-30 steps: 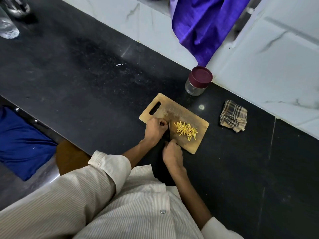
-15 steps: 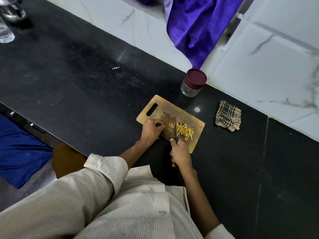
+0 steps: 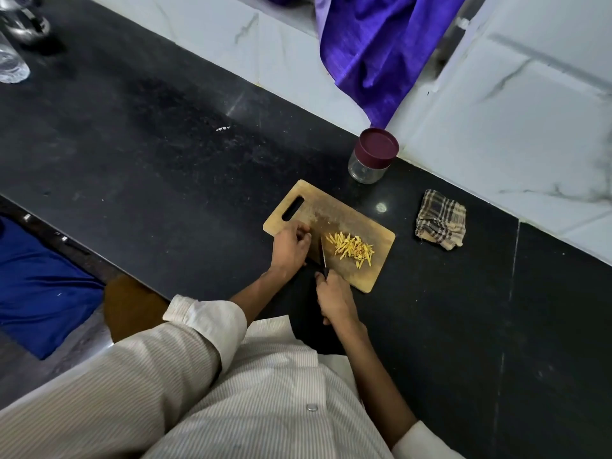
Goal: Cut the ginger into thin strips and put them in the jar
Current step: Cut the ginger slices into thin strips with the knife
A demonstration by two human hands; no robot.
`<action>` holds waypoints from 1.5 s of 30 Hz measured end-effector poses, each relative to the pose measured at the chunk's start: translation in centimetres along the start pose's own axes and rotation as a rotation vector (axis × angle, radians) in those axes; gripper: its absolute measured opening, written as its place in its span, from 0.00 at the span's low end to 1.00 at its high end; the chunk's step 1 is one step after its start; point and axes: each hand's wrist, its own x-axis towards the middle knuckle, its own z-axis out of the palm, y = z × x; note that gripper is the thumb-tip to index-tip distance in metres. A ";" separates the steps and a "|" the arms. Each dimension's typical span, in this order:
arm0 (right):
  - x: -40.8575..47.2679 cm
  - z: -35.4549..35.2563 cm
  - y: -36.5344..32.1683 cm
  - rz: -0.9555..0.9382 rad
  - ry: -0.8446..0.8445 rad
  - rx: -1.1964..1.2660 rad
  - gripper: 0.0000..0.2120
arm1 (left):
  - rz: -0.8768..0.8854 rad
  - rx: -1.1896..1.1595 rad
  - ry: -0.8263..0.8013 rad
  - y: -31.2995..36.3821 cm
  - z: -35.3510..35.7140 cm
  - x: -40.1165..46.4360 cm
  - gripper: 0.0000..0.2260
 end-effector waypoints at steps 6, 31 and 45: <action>0.2 -1.4 0.8 0.026 0.064 0.023 0.14 | -0.007 -0.010 -0.007 0.0 0.0 -0.1 0.04; -1.5 -2.1 0.2 -0.039 0.173 -0.105 0.20 | -0.032 -0.013 -0.090 0.2 -0.8 0.0 0.03; -3.1 -2.5 1.2 -0.181 0.260 -0.165 0.14 | -0.165 -0.194 -0.287 3.1 -1.0 -0.3 0.12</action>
